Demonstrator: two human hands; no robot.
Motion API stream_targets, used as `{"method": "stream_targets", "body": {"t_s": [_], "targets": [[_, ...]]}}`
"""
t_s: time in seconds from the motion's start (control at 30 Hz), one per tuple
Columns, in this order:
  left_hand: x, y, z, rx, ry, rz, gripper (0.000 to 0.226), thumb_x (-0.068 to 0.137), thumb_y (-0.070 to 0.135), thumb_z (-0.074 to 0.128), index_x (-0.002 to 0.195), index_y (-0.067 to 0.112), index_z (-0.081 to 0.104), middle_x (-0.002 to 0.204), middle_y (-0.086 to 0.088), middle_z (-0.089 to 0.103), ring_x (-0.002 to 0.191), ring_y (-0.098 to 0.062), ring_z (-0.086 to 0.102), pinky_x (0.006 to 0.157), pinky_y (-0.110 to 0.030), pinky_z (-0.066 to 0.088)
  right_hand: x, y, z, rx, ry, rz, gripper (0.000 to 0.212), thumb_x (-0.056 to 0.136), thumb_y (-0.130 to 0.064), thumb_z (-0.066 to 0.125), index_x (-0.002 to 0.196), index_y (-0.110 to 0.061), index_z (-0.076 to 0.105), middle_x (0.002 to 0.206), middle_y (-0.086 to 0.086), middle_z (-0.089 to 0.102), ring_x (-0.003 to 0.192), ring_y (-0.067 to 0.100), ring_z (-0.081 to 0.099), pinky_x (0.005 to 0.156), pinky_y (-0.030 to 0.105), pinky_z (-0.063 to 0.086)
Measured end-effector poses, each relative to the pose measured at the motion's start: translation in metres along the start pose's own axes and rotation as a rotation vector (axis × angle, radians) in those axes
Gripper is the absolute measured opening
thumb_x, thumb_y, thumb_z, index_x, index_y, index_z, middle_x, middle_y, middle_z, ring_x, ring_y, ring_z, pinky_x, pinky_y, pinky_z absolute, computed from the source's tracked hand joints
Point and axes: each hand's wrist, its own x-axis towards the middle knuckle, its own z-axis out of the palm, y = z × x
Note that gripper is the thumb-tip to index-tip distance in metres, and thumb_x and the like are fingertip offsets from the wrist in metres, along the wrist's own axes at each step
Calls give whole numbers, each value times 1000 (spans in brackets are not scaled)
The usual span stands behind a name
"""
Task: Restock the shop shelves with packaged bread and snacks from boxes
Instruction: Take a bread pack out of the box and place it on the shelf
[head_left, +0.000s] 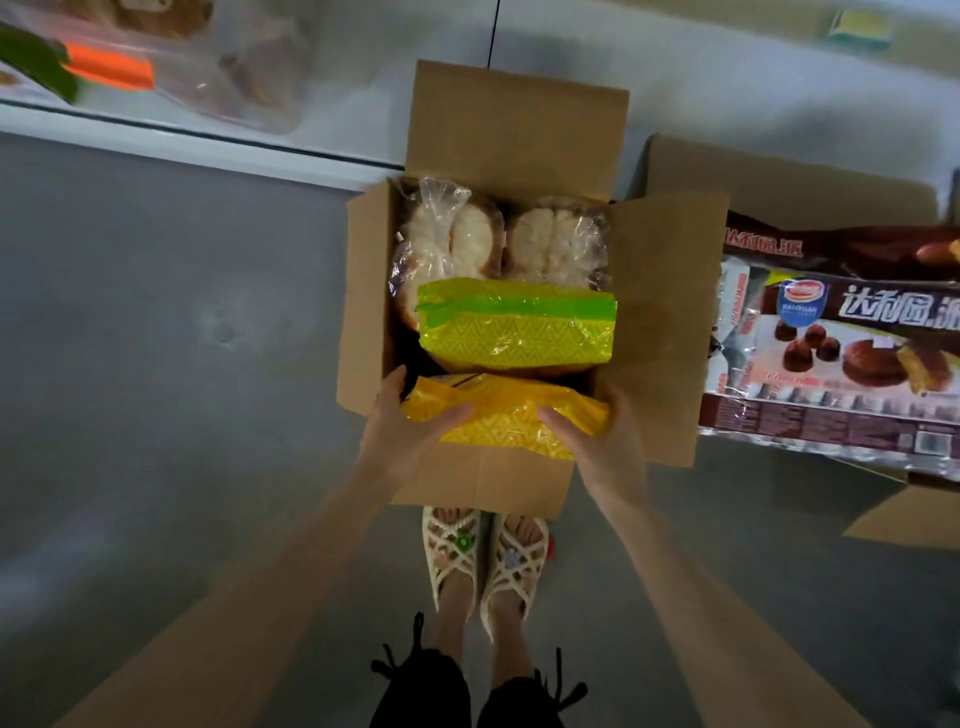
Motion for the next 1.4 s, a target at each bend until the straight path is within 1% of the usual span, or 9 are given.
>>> {"method": "stream_targets", "body": {"t_s": [0.1,0.3,0.47,0.53,0.7,0.93,1.17,1.3,1.4], "targets": [[13,-13,7,-28,11,-14,98,70,31,84,150,19,29,146,1,42,130,-18,43,104,-38,41,12,12,2,18,15,-12,92,70,-40,83,147,-22,34,136,1,54,122,22,54,100,47,46],[24,-21,18,-30,4,45,88,76,28,80,149,22,32,125,10,47,111,-7,49,88,-24,41,27,25,3,14,-18,-28,75,74,-37,81,139,-24,47,119,-6,60,104,10,58,75,15,46],[27,-23,22,-25,23,84,75,78,30,78,144,21,43,104,14,61,89,2,59,70,-8,47,32,29,3,21,-33,11,15,76,-26,81,80,-27,66,72,-19,60,55,-16,57,48,2,40],[22,-25,23,-22,36,90,61,79,29,77,134,21,52,92,19,61,80,8,57,58,-3,44,28,31,1,2,-34,2,19,76,-27,81,70,-30,64,67,-19,59,50,-18,55,46,2,39],[1,-25,19,12,92,107,18,77,40,77,85,34,62,83,17,66,81,0,63,67,-19,49,11,28,-11,-45,-11,-20,24,75,-30,81,62,-25,62,62,-15,58,45,-16,53,43,4,38],[-59,18,-4,46,167,187,19,79,45,74,75,31,62,75,14,64,72,0,62,59,-17,46,-39,-18,-42,-100,-3,-130,21,73,-43,80,74,-27,67,75,-5,66,72,10,63,64,23,48],[-151,92,-53,46,228,278,30,77,53,72,78,24,66,75,8,66,72,-5,63,63,-24,51,-125,-109,-86,-88,-20,-275,21,77,-37,78,68,-30,60,65,-15,58,59,-5,54,45,5,42],[-222,141,-88,50,282,354,31,79,55,69,69,27,60,67,11,59,64,1,54,52,-15,38,-184,-164,-114,-123,-2,-366,25,78,-45,75,67,-30,58,64,-14,58,60,0,57,54,15,50],[-250,166,-107,52,336,386,35,78,57,70,67,25,62,65,8,61,69,-10,62,60,-25,50,-212,-201,-126,-156,30,-414,29,77,-48,75,66,-25,61,63,-12,58,59,2,56,57,22,50]]}}
